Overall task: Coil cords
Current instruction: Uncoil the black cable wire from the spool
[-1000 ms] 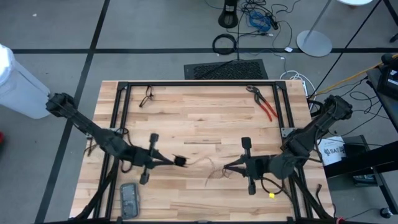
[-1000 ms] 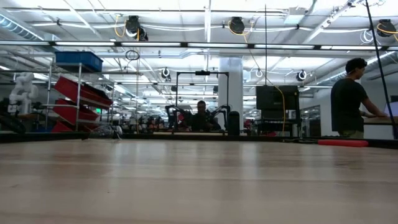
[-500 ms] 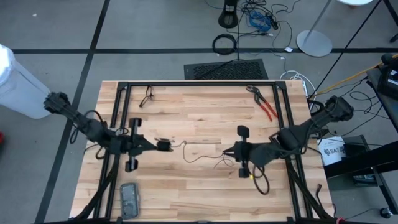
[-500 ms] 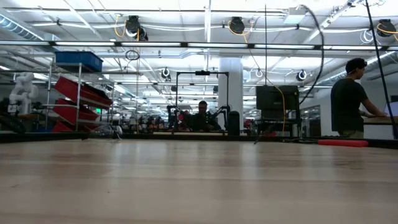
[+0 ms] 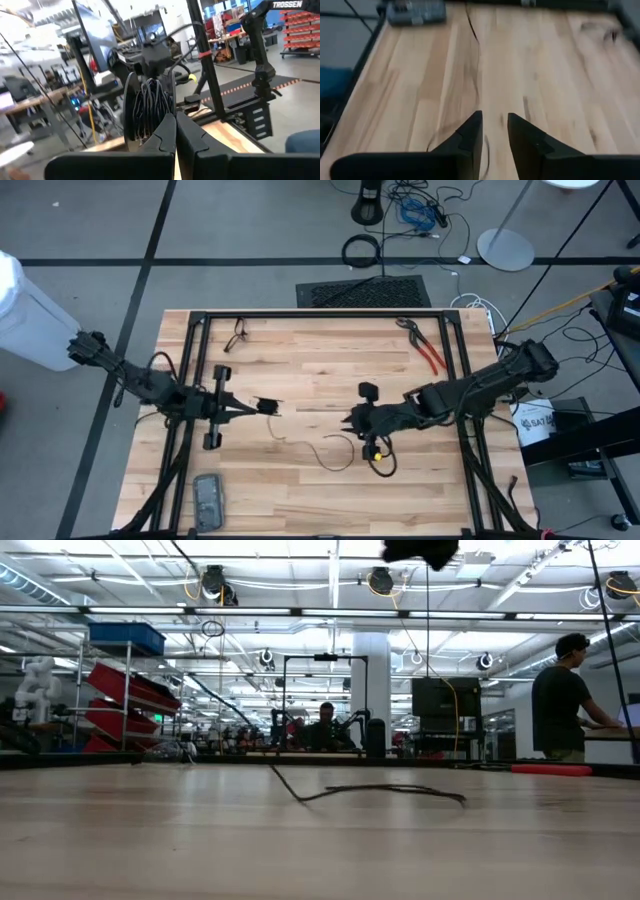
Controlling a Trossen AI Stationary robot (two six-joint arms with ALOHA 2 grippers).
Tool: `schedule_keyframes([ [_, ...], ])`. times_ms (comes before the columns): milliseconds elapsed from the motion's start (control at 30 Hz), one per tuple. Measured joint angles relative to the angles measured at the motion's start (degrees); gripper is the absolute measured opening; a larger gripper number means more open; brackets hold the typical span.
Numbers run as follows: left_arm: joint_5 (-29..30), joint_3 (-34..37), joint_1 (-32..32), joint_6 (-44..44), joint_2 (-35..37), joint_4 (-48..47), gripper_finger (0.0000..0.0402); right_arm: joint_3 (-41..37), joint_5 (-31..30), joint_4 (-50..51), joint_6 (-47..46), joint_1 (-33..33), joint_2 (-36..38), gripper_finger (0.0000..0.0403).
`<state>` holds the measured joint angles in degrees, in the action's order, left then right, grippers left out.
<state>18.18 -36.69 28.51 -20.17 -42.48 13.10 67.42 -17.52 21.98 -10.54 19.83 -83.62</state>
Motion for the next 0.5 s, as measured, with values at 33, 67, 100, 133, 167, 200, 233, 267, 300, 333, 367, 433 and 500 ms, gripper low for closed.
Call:
schedule_keyframes([
  [33,-0.15,0.00,0.00,0.47,-0.40,0.02,0.0000,0.00,0.00,-3.32,1.96,-0.54,-0.86,0.0081],
  [67,-0.56,0.00,0.00,1.06,-0.84,-0.07,0.0000,0.00,0.00,-6.61,3.73,-1.10,-1.73,0.0082],
  [100,-1.18,0.00,0.00,1.70,-1.39,-0.05,0.0000,0.00,-0.06,-10.04,5.37,-1.69,-2.53,0.0083],
  [133,-1.82,0.00,0.00,2.14,-1.82,-0.02,0.0000,0.00,-0.04,-13.59,6.90,-2.22,-3.17,0.0085],
  [167,-2.15,0.00,0.00,2.89,-2.32,-0.02,0.0000,0.00,-0.06,-16.89,8.46,-2.74,-3.87,0.0086],
  [200,-2.32,0.00,0.00,3.32,-2.83,0.02,0.0000,0.00,0.07,-19.90,9.98,-3.15,-4.54,0.0089],
  [233,-2.56,0.00,0.00,3.55,-3.28,0.00,0.0000,0.00,1.29,-22.10,11.46,-3.47,-5.25,0.0092],
  [267,-2.70,0.00,0.00,4.20,-3.76,0.02,0.0000,0.00,3.32,-24.02,12.90,-3.81,-6.06,0.0096],
  [300,-3.08,0.00,0.00,4.83,-4.21,0.10,0.0000,0.00,5.39,-25.68,14.03,-3.99,-6.96,0.0101],
  [333,-3.35,0.00,0.00,5.30,-4.66,0.15,0.0000,0.00,6.93,-26.97,14.73,-4.09,-8.01,0.0106],
  [367,-3.81,0.00,0.00,5.90,-5.18,0.43,0.0000,0.00,7.41,-28.55,15.20,-4.13,-9.16,0.0111],
  [433,-5.00,0.00,0.00,6.26,-6.28,1.45,0.0000,0.00,7.41,-31.48,15.99,-4.06,-11.57,0.0122],
  [500,-6.55,0.00,0.00,6.33,-7.36,2.75,0.0000,0.00,7.23,-34.79,17.13,-4.27,-14.18,0.0133],
])
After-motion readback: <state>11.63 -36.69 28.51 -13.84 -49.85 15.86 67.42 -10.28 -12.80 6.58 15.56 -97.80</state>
